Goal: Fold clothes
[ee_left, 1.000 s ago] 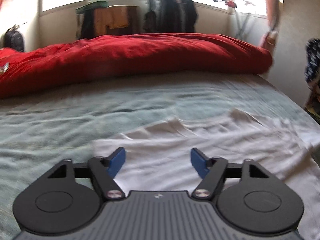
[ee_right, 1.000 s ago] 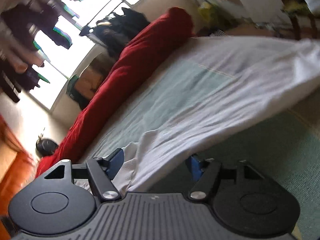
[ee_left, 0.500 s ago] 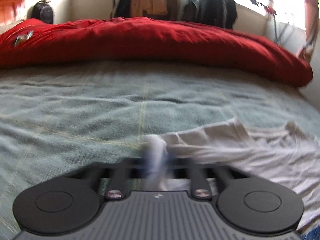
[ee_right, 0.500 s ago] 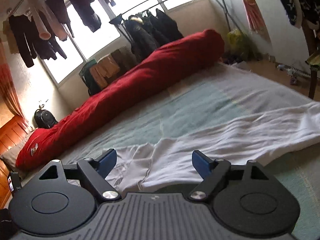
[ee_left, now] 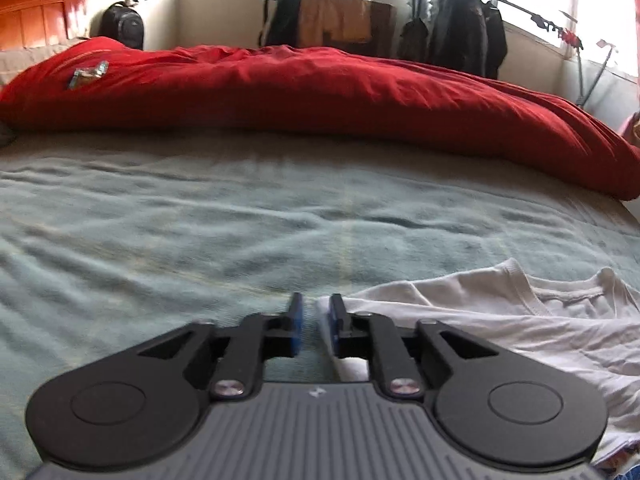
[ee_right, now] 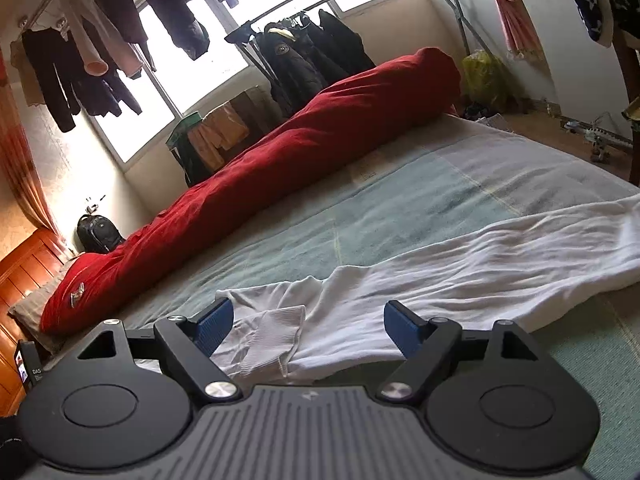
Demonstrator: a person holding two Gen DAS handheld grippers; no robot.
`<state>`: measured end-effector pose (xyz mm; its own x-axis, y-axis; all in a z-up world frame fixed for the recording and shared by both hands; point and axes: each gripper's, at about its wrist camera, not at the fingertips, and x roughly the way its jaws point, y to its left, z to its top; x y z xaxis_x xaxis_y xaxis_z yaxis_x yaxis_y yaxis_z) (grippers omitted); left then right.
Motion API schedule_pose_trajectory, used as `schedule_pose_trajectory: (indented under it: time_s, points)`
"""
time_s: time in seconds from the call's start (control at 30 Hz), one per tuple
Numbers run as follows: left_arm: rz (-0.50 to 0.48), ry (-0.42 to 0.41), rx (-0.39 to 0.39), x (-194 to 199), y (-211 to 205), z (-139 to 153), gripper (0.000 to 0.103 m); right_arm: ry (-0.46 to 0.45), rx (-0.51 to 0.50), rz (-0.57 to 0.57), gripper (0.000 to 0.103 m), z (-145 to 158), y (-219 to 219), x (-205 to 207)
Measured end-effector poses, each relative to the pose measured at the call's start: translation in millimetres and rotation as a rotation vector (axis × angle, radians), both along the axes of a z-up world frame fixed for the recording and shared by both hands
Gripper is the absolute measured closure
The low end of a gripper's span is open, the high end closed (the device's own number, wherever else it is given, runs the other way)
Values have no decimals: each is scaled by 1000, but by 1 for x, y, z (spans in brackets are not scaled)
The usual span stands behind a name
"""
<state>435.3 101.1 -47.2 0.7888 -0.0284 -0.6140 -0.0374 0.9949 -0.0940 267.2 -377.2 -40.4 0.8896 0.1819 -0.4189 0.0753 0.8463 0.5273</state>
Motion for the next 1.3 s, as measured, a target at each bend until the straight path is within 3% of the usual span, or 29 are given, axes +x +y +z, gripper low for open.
schedule_pose_trajectory:
  time_s: [0.1, 0.17, 0.3, 0.37, 0.43, 0.5, 0.6, 0.73, 0.8, 0.9, 0.93, 1.1, 1.3]
  points:
    - [-38, -35, -6, -16, 0, 17, 69, -8, 6, 1, 17, 1, 0, -1]
    - [-119, -42, -6, -29, -10, 25, 63, -7, 8, 8, 17, 1, 2, 0]
    - [-301, 32, 30, -47, -35, 14, 62, 7, 6, 24, 17, -1, 7, 4]
    - [-300, 103, 121, -50, -40, 0, 69, 13, 5, 34, 17, -2, 10, 6]
    - [-263, 114, 180, -58, -31, -9, 69, 10, 0, 37, 17, -1, 10, 5]
    - [-223, 130, 124, -64, -15, -6, 68, 3, 1, 32, 17, 0, 9, 4]
    - [-208, 102, 126, -72, -14, 7, 75, 1, 16, 22, 16, -1, 6, 3]
    - [-287, 17, 114, -73, -36, 22, 73, 6, 24, 27, 16, -2, 8, 4]
    - [-330, 48, 102, -69, -47, 16, 72, 5, 17, 39, 16, -2, 11, 5]
    - [-326, 133, 163, -68, -53, -4, 67, 10, 9, 61, 16, -2, 16, 7]
    - [-322, 125, 155, -72, -50, -6, 67, 13, 7, 68, 16, -2, 17, 8]
    - [-302, 151, 187, -83, -49, 11, 71, 17, -8, 93, 8, -2, 23, 9]
    - [-427, 62, 184, -75, -98, 23, 62, 20, -68, 154, 8, 2, 47, 13]
